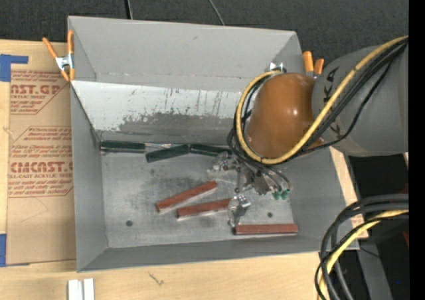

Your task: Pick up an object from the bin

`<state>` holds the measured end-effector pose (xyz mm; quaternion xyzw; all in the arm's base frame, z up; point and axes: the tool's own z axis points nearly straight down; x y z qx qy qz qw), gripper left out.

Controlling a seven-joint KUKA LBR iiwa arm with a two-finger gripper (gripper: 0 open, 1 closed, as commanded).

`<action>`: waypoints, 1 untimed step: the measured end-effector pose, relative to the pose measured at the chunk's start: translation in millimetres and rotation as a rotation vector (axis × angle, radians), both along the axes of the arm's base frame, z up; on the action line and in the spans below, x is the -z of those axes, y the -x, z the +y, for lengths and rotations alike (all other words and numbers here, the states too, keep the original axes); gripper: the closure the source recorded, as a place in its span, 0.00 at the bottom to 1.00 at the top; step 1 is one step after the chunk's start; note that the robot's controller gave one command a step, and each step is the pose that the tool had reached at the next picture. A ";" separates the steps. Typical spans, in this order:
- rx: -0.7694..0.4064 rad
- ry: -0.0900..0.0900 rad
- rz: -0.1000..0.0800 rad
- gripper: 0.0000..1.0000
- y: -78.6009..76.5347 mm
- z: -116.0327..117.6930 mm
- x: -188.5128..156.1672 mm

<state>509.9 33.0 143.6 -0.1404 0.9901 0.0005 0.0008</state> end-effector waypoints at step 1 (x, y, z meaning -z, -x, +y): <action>0.031 -0.002 -0.008 0.00 -18.3 11.7 74.0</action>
Offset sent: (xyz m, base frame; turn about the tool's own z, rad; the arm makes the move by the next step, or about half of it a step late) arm 0.0093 0.0236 -0.0736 -0.1336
